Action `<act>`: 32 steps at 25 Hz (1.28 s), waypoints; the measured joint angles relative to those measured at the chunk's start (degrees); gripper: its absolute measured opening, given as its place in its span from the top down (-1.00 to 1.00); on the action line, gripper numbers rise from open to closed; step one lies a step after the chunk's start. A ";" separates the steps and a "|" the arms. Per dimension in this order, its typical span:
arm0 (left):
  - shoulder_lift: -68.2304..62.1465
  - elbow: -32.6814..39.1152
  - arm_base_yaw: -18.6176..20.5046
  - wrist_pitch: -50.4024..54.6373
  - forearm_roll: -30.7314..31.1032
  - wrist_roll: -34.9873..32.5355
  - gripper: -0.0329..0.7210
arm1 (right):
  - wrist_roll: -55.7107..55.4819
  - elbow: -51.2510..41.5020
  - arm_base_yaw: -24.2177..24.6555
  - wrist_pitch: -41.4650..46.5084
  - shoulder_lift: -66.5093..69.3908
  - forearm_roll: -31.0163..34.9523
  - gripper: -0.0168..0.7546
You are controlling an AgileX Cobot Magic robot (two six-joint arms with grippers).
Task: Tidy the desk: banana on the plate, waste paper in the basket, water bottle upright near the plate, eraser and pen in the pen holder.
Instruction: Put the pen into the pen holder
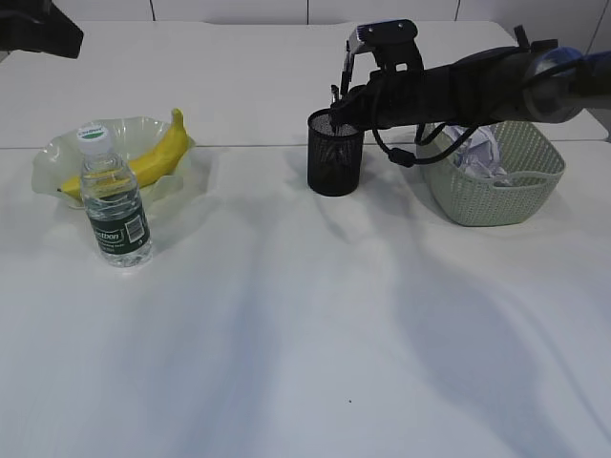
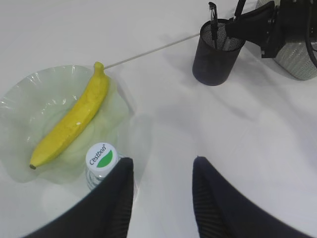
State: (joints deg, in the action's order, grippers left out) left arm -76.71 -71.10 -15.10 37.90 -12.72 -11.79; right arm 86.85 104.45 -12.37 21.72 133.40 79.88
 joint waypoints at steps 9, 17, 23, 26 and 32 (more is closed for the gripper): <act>0.00 0.00 0.00 0.12 0.00 0.00 0.15 | 0.45 0.00 0.00 -1.14 0.86 0.22 0.67; 0.00 0.00 0.00 0.12 0.00 0.00 0.15 | 0.67 0.00 0.00 -1.26 0.86 0.57 0.48; 0.00 0.00 0.00 0.12 0.00 0.00 0.15 | 0.67 0.00 0.00 -1.28 0.86 0.65 0.42; 0.00 0.00 0.00 0.12 0.00 0.00 0.15 | 0.67 0.00 0.00 -1.28 0.86 0.65 0.41; 0.00 0.00 0.00 0.12 0.35 0.00 0.15 | -1.67 0.00 0.00 -1.38 -1.71 -0.59 0.40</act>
State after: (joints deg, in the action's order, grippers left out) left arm -76.71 -71.10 -15.10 38.02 -12.37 -11.79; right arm 85.18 104.45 -12.37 20.34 131.69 79.29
